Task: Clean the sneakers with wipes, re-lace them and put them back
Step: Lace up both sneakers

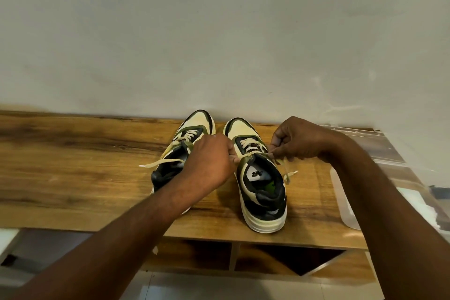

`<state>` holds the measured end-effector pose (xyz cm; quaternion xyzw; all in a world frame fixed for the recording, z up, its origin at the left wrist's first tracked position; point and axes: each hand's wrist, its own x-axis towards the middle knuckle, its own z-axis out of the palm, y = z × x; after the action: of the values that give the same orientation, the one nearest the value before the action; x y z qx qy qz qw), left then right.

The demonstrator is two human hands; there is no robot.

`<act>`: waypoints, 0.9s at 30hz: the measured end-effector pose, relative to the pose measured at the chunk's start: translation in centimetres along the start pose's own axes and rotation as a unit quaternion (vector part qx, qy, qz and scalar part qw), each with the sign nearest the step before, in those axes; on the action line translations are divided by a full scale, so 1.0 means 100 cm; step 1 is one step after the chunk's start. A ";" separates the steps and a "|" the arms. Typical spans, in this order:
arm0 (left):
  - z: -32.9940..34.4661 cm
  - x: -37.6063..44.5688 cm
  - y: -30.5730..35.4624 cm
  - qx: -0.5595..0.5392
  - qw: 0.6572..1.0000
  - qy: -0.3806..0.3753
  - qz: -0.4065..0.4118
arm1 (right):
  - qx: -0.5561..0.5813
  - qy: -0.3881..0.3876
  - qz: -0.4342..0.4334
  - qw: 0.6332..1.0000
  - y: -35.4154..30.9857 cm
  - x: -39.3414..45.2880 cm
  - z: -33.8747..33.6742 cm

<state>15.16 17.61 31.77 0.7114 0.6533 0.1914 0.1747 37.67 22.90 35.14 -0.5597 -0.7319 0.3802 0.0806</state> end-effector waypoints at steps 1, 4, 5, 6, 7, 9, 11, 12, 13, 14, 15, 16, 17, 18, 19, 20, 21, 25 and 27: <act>0.000 0.000 0.000 0.000 1.000 -0.001 0.000 | 0.001 0.001 0.002 1.000 0.000 0.001 0.001; -0.002 0.000 -0.001 -0.006 1.000 -0.018 -0.007 | 0.005 0.006 0.001 1.000 -0.001 0.001 0.000; -0.004 0.000 -0.002 -0.012 0.999 -0.034 -0.013 | 0.007 -0.001 0.002 1.000 -0.002 0.000 -0.002; -0.006 0.000 -0.003 -0.021 0.998 -0.055 -0.018 | 0.007 -0.016 0.003 1.000 -0.002 -0.002 -0.004; -0.010 0.000 -0.004 -0.035 0.996 -0.076 -0.022 | 0.004 -0.032 0.007 0.999 -0.001 -0.004 -0.006; -0.018 0.000 -0.006 -0.103 0.988 -0.112 -0.028 | 0.004 -0.054 0.021 0.998 -0.001 -0.009 -0.011; -0.027 -0.001 -0.003 -0.210 0.968 -0.130 -0.045 | 0.048 -0.059 0.021 0.997 -0.001 -0.015 -0.017; -0.031 -0.002 0.000 -0.255 0.956 -0.136 -0.056 | 0.081 -0.059 0.009 0.995 -0.002 -0.017 -0.020; -0.034 -0.002 0.002 -0.294 0.944 -0.138 -0.064 | 0.110 -0.058 -0.003 0.992 -0.002 -0.019 -0.024; -0.036 -0.001 0.003 -0.327 0.932 -0.137 -0.069 | 0.134 -0.055 -0.014 0.989 -0.002 -0.020 -0.026; -0.037 0.000 0.004 -0.355 0.923 -0.133 -0.071 | 0.155 -0.050 -0.022 0.986 -0.004 -0.020 -0.027; -0.036 0.000 0.004 -0.377 0.915 -0.128 -0.070 | 0.177 -0.050 -0.027 0.983 -0.004 -0.020 -0.027; -0.035 0.001 0.004 -0.390 0.910 -0.122 -0.068 | 0.200 -0.050 -0.032 0.978 -0.005 -0.018 -0.026; -0.033 0.002 0.004 -0.399 0.907 -0.114 -0.066 | 0.222 -0.052 -0.036 0.973 -0.006 -0.017 -0.024; -0.031 0.003 0.005 -0.410 0.904 -0.105 -0.066 | 0.244 -0.052 -0.038 0.968 -0.007 -0.016 -0.022; -0.028 0.004 0.005 -0.425 0.898 -0.095 -0.063 | 0.266 -0.050 -0.041 0.962 -0.008 -0.014 -0.020; -0.025 0.005 0.007 -0.440 0.892 -0.084 -0.059 | 0.289 -0.042 -0.043 0.956 -0.009 -0.013 -0.018; -0.013 0.009 0.014 -0.469 0.881 -0.028 -0.057 | 0.369 -0.003 -0.026 0.929 -0.010 -0.001 -0.007; -0.008 0.008 0.020 -0.490 0.870 -0.005 -0.060 | 0.396 -0.003 -0.013 0.918 -0.010 0.002 -0.001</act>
<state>16.53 18.23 33.45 0.4948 0.5158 0.4724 0.5156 36.86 23.05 35.74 -0.4709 -0.5289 0.6399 0.2983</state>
